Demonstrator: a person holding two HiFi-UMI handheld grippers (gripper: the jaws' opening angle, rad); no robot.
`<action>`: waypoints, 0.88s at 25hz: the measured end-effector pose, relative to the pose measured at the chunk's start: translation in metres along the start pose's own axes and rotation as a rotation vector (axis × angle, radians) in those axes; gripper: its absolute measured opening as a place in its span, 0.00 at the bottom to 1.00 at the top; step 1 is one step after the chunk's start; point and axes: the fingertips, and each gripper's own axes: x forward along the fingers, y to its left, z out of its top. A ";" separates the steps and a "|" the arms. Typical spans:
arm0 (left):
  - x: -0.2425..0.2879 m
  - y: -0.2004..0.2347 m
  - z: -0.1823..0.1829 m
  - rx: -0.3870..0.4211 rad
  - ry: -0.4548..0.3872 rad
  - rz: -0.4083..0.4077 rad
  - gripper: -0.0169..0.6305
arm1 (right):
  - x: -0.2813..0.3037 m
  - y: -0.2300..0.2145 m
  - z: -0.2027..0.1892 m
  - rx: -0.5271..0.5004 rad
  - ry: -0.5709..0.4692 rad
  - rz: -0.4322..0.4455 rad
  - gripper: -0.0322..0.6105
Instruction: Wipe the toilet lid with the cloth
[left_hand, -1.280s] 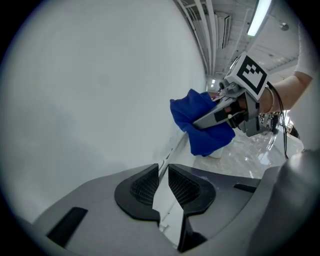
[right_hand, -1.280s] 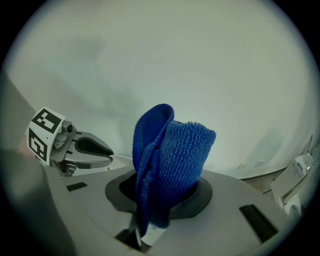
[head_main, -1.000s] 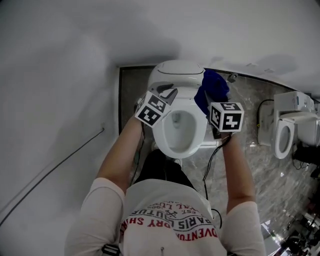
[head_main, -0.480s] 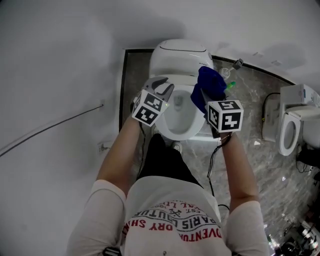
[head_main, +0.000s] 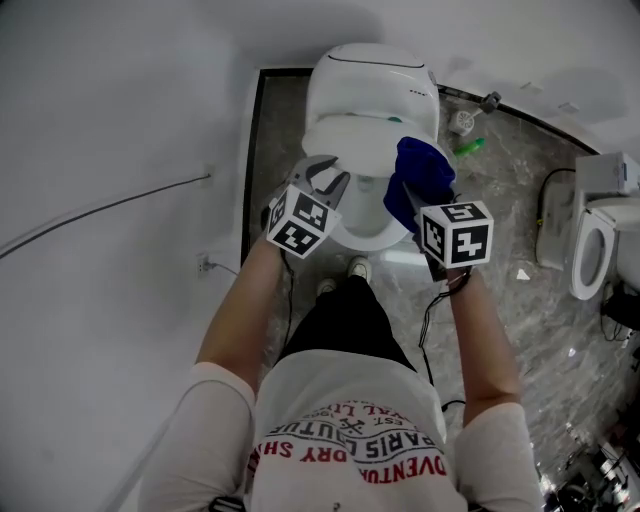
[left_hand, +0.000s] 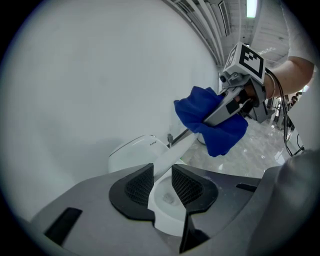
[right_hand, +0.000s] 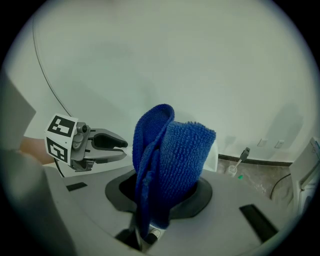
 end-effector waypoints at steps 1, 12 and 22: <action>-0.001 -0.004 -0.004 0.006 0.002 -0.001 0.19 | 0.000 0.002 -0.006 0.002 0.009 0.003 0.20; -0.028 -0.039 -0.027 -0.260 -0.102 -0.074 0.18 | 0.003 0.018 -0.054 0.065 0.045 -0.032 0.20; -0.012 -0.066 -0.060 -0.503 -0.058 -0.097 0.12 | 0.011 0.027 -0.102 0.119 0.098 -0.017 0.20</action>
